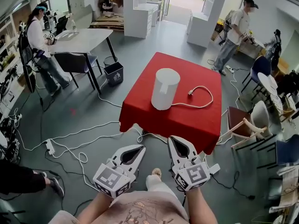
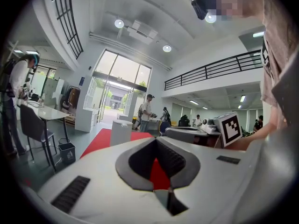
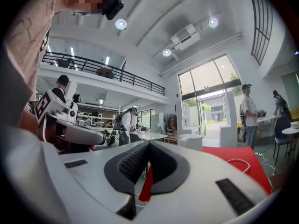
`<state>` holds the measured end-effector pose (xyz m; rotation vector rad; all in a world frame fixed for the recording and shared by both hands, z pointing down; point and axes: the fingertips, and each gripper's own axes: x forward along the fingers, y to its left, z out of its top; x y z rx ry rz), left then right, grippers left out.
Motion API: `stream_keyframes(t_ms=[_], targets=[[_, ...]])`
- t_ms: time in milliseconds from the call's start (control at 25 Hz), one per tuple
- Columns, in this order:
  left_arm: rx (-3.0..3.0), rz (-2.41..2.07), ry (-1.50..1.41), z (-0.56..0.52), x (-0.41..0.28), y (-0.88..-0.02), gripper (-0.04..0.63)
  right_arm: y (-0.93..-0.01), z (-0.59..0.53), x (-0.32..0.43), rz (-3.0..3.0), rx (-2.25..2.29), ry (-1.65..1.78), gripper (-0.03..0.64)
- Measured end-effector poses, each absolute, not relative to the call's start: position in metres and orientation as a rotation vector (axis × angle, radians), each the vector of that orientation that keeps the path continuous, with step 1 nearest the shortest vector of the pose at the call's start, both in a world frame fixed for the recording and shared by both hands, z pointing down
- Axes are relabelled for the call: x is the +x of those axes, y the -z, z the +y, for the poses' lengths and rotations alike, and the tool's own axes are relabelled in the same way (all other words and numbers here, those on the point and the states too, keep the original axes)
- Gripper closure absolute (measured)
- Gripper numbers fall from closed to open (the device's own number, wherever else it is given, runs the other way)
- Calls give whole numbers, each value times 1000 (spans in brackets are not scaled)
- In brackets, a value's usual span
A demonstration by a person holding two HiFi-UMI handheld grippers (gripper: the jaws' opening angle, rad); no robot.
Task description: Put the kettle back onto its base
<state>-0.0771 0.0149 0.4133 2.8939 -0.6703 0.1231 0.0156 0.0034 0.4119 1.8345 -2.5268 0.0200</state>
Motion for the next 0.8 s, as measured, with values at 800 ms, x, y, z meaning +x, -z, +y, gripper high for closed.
stream_keyframes(t_ms=[800], targets=[[2949, -659, -95, 94, -105, -403, 609, -397, 126, -45, -2569, 1830, -78, 614]])
